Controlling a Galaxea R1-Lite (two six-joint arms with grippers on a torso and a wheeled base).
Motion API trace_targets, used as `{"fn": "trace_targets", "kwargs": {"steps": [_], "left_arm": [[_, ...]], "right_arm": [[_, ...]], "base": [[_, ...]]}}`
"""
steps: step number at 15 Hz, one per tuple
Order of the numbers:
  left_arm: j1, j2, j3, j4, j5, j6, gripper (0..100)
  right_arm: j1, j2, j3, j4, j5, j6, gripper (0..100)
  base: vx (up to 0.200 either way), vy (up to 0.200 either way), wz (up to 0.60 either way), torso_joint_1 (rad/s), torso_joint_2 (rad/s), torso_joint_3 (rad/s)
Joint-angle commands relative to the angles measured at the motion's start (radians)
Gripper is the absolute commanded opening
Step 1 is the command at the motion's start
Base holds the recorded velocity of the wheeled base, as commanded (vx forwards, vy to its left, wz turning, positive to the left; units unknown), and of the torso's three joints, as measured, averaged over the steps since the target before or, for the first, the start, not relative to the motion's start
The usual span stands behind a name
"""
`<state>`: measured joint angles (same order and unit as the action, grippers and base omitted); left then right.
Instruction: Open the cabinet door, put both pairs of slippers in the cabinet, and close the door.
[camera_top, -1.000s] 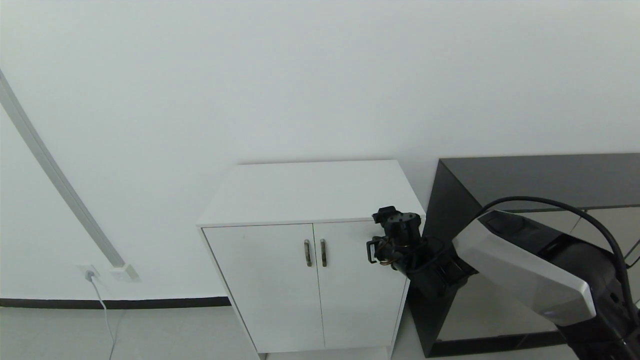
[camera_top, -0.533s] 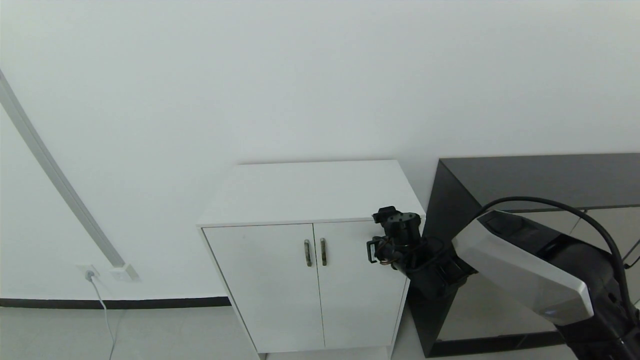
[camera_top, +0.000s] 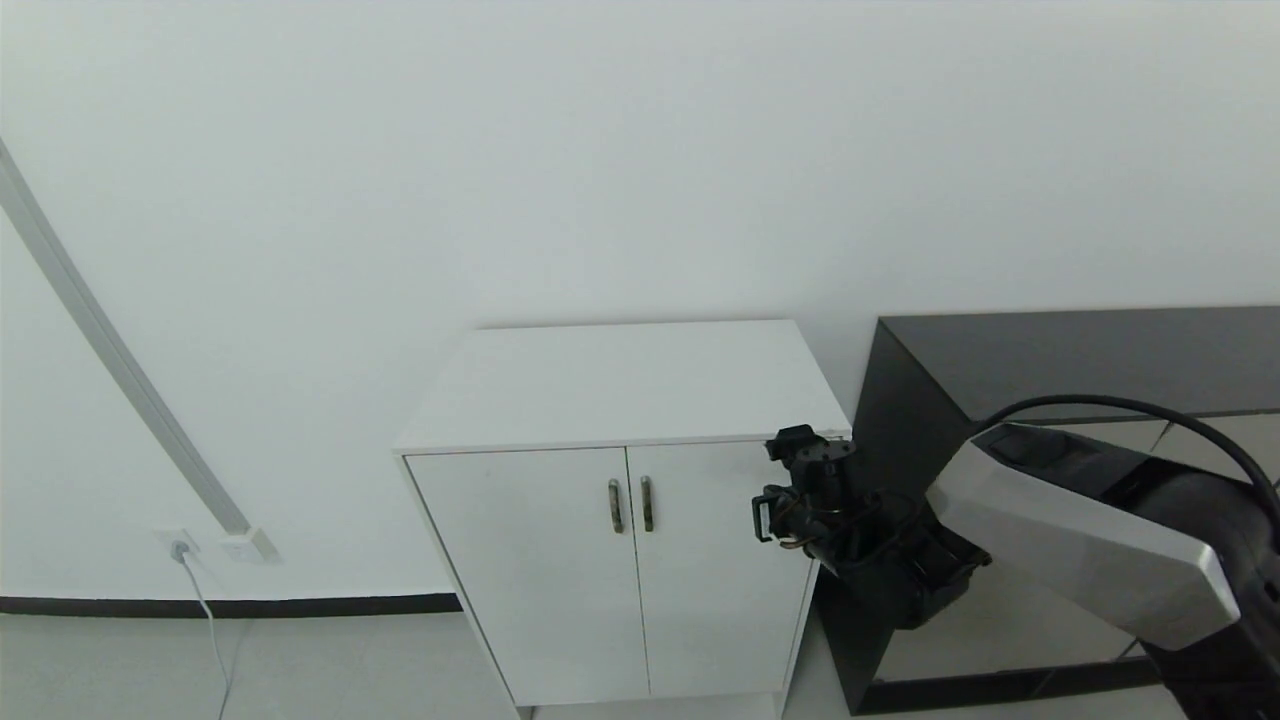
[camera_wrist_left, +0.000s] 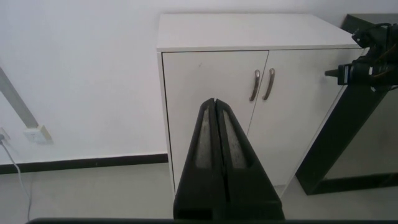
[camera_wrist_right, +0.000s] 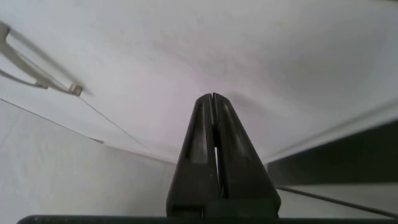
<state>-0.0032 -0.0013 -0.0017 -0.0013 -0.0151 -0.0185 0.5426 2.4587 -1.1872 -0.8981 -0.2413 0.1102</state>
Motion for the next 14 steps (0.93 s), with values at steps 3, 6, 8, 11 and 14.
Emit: {"fn": "trace_targets", "kwargs": {"steps": [3, 6, 8, 11, 14], "left_arm": [[0.000, 0.001, 0.000, 0.001, -0.002, 0.000, 0], [0.000, 0.001, 0.000, 0.000, -0.002, 0.000, 0], [0.000, 0.001, 0.000, 0.000, -0.002, 0.000, 0], [0.000, 0.001, 0.000, 0.000, -0.002, 0.000, 0], [0.000, 0.001, 0.000, 0.001, -0.002, 0.000, 0]], "right_arm": [[-0.019, -0.184, 0.275, -0.108, -0.030, 0.002, 0], [-0.049, -0.284, 0.437, -0.165, -0.039, 0.000, 0], [-0.082, -0.345, 0.515, -0.171, -0.058, -0.001, 0], [-0.141, -0.419, 0.598, -0.170, -0.128, -0.006, 0], [-0.194, -0.541, 0.712, -0.170, -0.131, -0.035, 0]], "base": [[0.000, 0.000, 0.00, 0.000, 0.00, 0.000], [0.000, 0.000, 0.00, 0.000, 0.00, 0.000], [0.000, 0.000, 0.00, 0.000, 0.00, 0.000], [0.000, 0.000, 0.00, 0.000, 0.00, 0.000], [0.000, 0.000, 0.00, 0.000, 0.00, 0.000]]}}
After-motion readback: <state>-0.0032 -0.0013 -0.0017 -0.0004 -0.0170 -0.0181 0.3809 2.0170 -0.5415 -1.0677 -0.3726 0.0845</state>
